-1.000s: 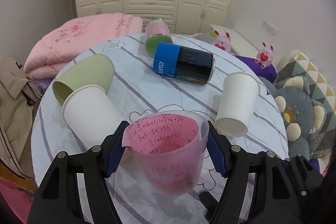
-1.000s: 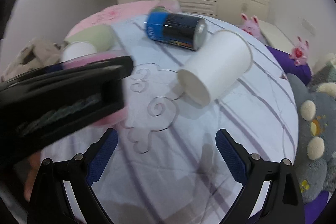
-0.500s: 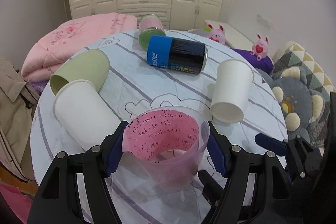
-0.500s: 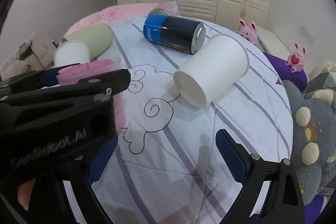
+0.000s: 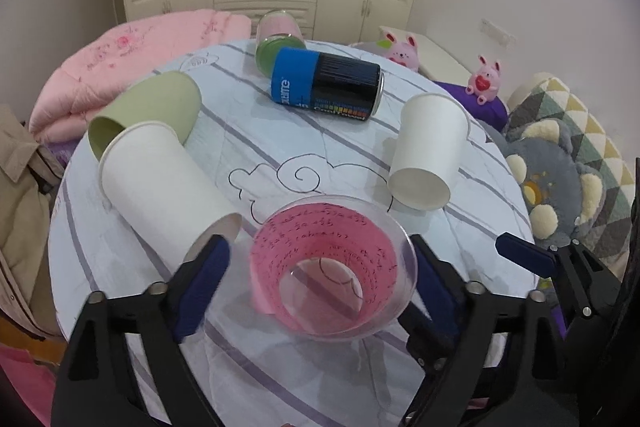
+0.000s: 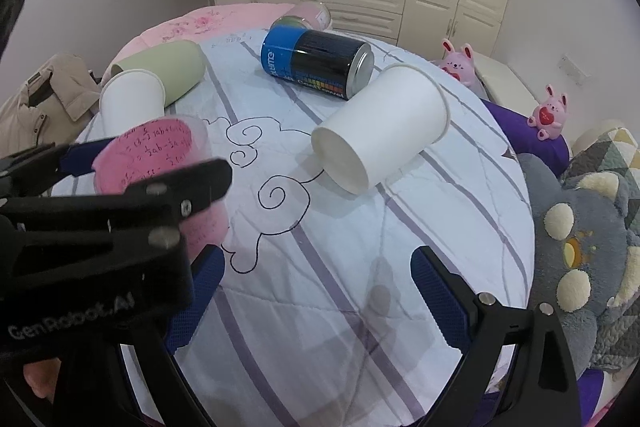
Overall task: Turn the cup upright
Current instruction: 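Rotate the left gripper to turn the pink cup rim-up, then lower the upright pink cup onto the table with the left gripper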
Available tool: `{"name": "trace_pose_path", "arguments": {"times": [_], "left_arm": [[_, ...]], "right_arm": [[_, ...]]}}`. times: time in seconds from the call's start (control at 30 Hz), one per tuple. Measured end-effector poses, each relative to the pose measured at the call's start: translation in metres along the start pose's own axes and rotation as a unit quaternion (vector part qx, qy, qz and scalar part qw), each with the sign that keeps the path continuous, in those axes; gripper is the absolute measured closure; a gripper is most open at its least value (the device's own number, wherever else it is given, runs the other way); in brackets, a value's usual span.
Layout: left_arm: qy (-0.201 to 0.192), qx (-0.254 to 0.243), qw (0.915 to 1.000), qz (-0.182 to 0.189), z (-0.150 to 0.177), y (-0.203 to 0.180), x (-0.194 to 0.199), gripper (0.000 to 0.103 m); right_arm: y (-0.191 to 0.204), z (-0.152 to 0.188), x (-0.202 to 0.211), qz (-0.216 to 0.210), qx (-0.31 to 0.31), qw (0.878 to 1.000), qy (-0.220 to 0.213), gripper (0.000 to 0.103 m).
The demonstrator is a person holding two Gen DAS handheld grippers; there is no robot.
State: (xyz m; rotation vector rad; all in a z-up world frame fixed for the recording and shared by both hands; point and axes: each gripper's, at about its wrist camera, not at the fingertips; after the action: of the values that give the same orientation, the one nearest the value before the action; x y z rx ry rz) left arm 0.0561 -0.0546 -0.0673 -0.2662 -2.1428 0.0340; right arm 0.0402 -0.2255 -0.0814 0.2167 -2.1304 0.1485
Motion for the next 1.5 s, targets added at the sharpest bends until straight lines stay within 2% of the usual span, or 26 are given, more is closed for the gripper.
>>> {"name": "trace_pose_path", "arguments": {"times": [0.23, 0.53, 0.73, 0.87, 0.93, 1.07, 1.23, 1.5], "left_arm": [[-0.007, -0.017, 0.9998, -0.006, 0.005, -0.001, 0.014, 0.008], [-0.036, -0.037, 0.9987, -0.006, 0.012, 0.003, 0.045, 0.008], [-0.056, -0.03, 0.9979, -0.01, 0.016, 0.012, 0.063, 0.008], [-0.075, -0.019, 0.9966, -0.029, 0.019, 0.021, 0.075, 0.004], [-0.084, -0.013, 0.9952, -0.048, 0.021, 0.027, 0.081, 0.003], [-0.094, -0.006, 0.9936, -0.062, 0.023, 0.037, 0.089, 0.003], [-0.121, -0.008, 0.9877, -0.099, 0.028, 0.043, 0.099, 0.0], [-0.116, -0.005, 0.9876, -0.106, 0.029, 0.055, 0.101, 0.0]], "right_arm": [[-0.002, 0.001, 0.012, -0.01, 0.0, 1.0, -0.015, 0.007], [0.0, 0.003, 0.031, -0.03, 0.011, 0.999, -0.039, 0.007], [0.0, 0.005, 0.045, -0.047, 0.013, 0.997, -0.064, 0.007], [0.002, 0.006, 0.052, -0.043, 0.014, 0.996, -0.08, 0.007], [0.002, 0.006, 0.056, -0.043, 0.014, 0.995, -0.088, 0.007], [0.0, 0.007, 0.063, -0.047, 0.011, 0.993, -0.107, 0.007], [-0.002, 0.008, 0.073, -0.057, 0.004, 0.99, -0.129, 0.007], [-0.014, 0.012, 0.09, -0.06, -0.032, 0.982, -0.175, 0.007]]}}
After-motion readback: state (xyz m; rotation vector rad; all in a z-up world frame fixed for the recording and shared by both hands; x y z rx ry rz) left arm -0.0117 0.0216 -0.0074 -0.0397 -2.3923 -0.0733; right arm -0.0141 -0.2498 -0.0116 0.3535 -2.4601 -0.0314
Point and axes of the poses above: each gripper's, at about its wrist camera, not at the fingertips, and x roughly against the way its jaws point, y to its left, z to its underside, and after that the axes turned 7 degrees about y, right-handed
